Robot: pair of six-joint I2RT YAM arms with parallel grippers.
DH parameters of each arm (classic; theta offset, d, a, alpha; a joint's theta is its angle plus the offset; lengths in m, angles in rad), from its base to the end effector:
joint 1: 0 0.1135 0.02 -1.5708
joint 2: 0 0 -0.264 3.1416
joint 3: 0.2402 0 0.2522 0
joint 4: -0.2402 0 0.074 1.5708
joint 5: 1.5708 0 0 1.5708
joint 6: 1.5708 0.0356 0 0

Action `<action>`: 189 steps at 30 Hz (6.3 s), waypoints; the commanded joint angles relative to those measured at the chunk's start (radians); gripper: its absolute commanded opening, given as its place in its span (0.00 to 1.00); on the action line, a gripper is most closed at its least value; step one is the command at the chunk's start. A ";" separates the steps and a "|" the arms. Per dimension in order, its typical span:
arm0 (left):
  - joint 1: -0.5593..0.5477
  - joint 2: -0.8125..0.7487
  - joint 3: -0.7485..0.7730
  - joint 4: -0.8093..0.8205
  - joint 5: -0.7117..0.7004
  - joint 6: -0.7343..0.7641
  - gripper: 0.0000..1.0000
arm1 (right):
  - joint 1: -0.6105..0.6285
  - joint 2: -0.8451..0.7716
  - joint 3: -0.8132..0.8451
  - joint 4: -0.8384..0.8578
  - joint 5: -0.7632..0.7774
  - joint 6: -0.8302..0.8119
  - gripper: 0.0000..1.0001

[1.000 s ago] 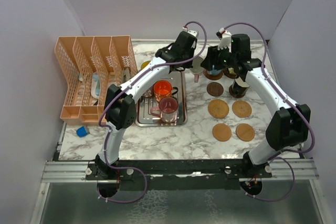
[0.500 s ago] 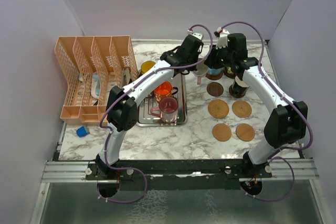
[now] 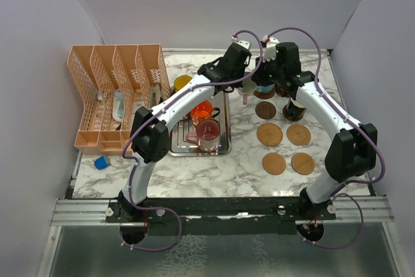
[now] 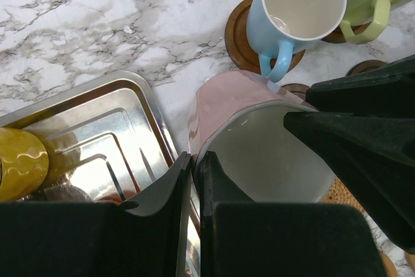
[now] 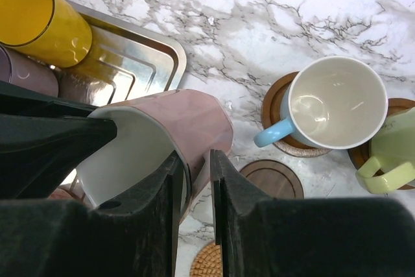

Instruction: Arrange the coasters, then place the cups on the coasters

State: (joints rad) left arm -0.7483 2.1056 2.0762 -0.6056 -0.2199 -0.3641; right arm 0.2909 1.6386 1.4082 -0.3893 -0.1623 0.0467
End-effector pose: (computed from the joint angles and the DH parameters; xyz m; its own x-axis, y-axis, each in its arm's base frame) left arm 0.3634 -0.3268 0.3289 -0.5968 0.0799 -0.7984 0.3454 0.9237 -0.1658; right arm 0.3613 0.1142 0.3160 -0.5749 -0.1240 -0.8088 -0.3826 0.9145 0.1317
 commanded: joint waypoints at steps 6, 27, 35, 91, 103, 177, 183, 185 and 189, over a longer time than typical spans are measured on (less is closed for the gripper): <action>-0.008 -0.115 0.010 0.100 0.044 -0.003 0.00 | 0.008 0.043 0.011 0.011 0.104 -0.047 0.17; 0.000 -0.228 -0.106 0.184 0.225 0.124 0.21 | 0.007 -0.039 -0.034 -0.001 0.090 -0.041 0.01; 0.031 -0.358 -0.285 0.239 0.433 0.222 0.42 | 0.007 -0.094 -0.075 -0.025 0.083 -0.035 0.01; 0.142 -0.505 -0.465 0.197 0.411 0.445 0.81 | -0.136 0.082 0.033 -0.292 0.269 0.342 0.01; 0.142 -0.511 -0.475 0.197 0.420 0.447 0.81 | -0.139 0.120 0.066 -0.304 0.271 0.316 0.01; 0.154 -0.544 -0.518 0.196 0.473 0.447 0.81 | -0.150 0.169 0.095 -0.319 0.205 0.174 0.03; 0.156 -0.542 -0.518 0.195 0.477 0.447 0.81 | -0.151 0.160 0.090 -0.316 0.224 0.178 0.13; 0.156 -0.542 -0.518 0.195 0.476 0.447 0.81 | -0.150 0.155 0.085 -0.314 0.228 0.180 0.14; 0.156 -0.541 -0.518 0.195 0.477 0.447 0.81 | -0.150 0.147 0.078 -0.315 0.243 0.188 0.14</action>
State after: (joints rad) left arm -0.5957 1.6024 1.5627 -0.4343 0.2253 0.0746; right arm 0.1463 1.8038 1.4651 -0.7246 0.0631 0.2302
